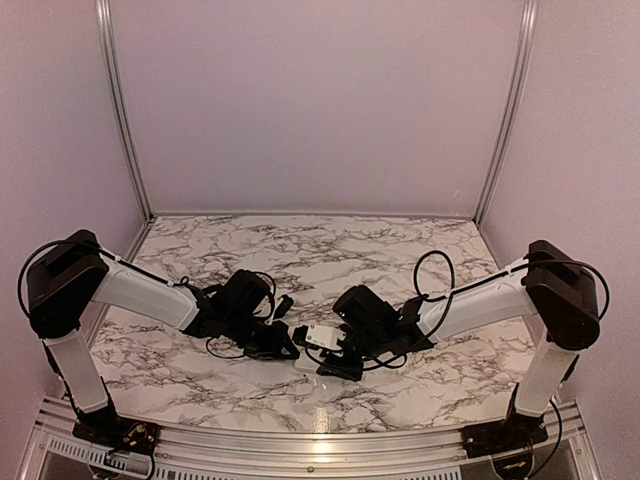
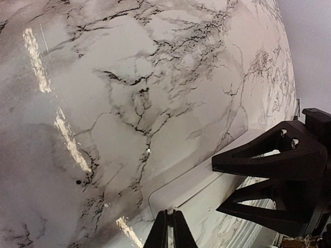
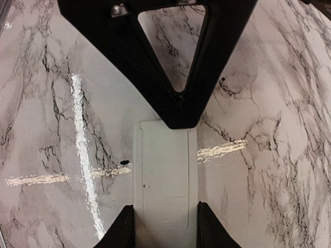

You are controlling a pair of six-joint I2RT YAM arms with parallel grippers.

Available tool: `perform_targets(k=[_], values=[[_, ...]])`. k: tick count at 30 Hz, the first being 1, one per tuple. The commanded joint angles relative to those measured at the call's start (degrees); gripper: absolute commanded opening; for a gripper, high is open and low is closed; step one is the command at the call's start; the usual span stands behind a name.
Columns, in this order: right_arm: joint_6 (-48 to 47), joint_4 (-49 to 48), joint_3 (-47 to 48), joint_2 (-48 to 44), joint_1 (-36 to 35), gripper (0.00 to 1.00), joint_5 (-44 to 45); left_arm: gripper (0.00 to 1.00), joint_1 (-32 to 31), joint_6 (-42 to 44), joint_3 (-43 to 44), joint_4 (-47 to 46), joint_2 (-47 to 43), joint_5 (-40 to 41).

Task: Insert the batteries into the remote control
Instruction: Load the battery cover onto the remote control without the battery cover, then adjust the remote control at the center of the board.

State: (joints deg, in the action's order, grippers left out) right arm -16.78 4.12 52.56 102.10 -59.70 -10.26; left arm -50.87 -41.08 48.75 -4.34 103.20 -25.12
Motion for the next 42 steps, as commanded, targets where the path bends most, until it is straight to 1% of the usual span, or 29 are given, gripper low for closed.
perform_targets(k=[1,3,4,5,6,9,10,12,13,14,15,19,21,23,26,27,28,30,32,34,36,37,38,42], values=[[-1.07,-0.32,-0.47,2.43,-0.43,0.11,-1.87,0.04,-2.83,1.64,-2.01,2.23,3.9,-1.37],[-0.99,-0.94,-1.25,0.97,-0.42,0.17,-2.07,0.15,-0.52,2.44,-2.89,2.36,1.03,-0.67],[-0.91,-1.14,-1.61,0.06,-0.39,0.24,-2.29,0.18,0.82,2.66,-3.26,2.29,-0.37,-0.48],[-0.83,-1.28,-1.8,-0.81,-0.41,0.32,-2.52,0.25,1.76,3.37,-3.34,2.58,-1.88,0.11],[-0.73,-1.51,-2.02,-1.52,-0.34,0.36,-2.63,0.32,2.56,4.17,-3.26,2.92,-3.27,0.75],[-0.63,-2.23,-2.57,-3.85,-0.2,0.44,-2.66,0.51,3.53,7.06,-2.06,4.17,-6.91,2.85],[-0.51,-2.58,-2.82,-4.84,-0.2,0.5,-2.82,0.58,3.63,8.23,-1.48,5.12,-7.76,3.94],[0.03,-3.52,-3.61,-7.35,-0.18,0.61,-2.96,0.72,3.99,10.18,-0.5,7.6,-9.14,5.92],[0.38,-3.58,-3.99,-8.87,-0.09,0.64,-2.83,0.8,4.24,10.97,-0.49,7.8,-9.8,6.33],[0.73,-5.04,-4.36,-10.44,0.04,0.69,-2.61,0.91,4.47,11.58,-0.49,8.08,-10.44,7.19],[1.11,-5.78,-4.79,-12.24,0.29,0.72,-2.58,0.98,4.81,12.68,-0.43,8.19,-11.37,7.8],[2.6,-7.67,-6.52,-19.34,1.27,0.86,-1.5,0.99,5.17,16.44,-0.19,8.47,-14.8,12.12],[3.45,-8.64,-7.71,-23.73,1.86,0.88,-0.27,0.99,5.12,18.52,-0.18,8.19,-17.43,16.57],[4.55,-9.78,-9.28,-27.74,2.49,0.9,1.35,0.99,5.17,20.81,-1.7,5.31,-21.09,18.78],[7.59,-12.86,-12.44,-33.99,3.45,0.96,3.47,0.99,5.15,24.27,-6.25,-3.08,-27.73,20.85],[8.89,-14.12,-13.75,-35.92,3.8,0.98,4.24,0.99,5.21,25.71,-7.44,-4.99,-29.41,20.24],[10.07,-15.3,-15.05,-37.78,4.3,0.99,4.76,0.99,5.17,28.36,-8.06,-5.96,-30.64,17.67],[12.58,-16.23,-16.94,-40.5,5.47,0.99,5.96,0.99,5.17,33.21,-7.04,-3.82,-31.16,12.8],[14.4,-16.29,-18.34,-42.55,6.49,0.99,6.99,0.99,5.17,36.61,-4.43,1.38,-29.01,10.43],[14.93,-15.49,-19.36,-43.83,7.19,0.99,6.68,0.97,5.17,37.1,-0.57,7.06,-24.33,10.87],[15.54,-14.54,-20.21,-44.33,7.84,0.99,6.86,0.87,5.0,37.36,3.24,11.54,-18.54,11.0],[15.85,-13.97,-20.49,-44.25,8.14,0.99,6.65,0.83,4.81,37.56,4.1,12.8,-16.18,10.41],[16.26,-13.48,-20.67,-44.08,8.38,0.98,6.42,0.81,4.39,38.26,4.63,13.65,-13.82,9.93],[20.43,-11.71,-21.54,-43.0,9.86,0.96,5.7,0.8,2.57,41.68,5.48,14.29,-10.17,8.91]])
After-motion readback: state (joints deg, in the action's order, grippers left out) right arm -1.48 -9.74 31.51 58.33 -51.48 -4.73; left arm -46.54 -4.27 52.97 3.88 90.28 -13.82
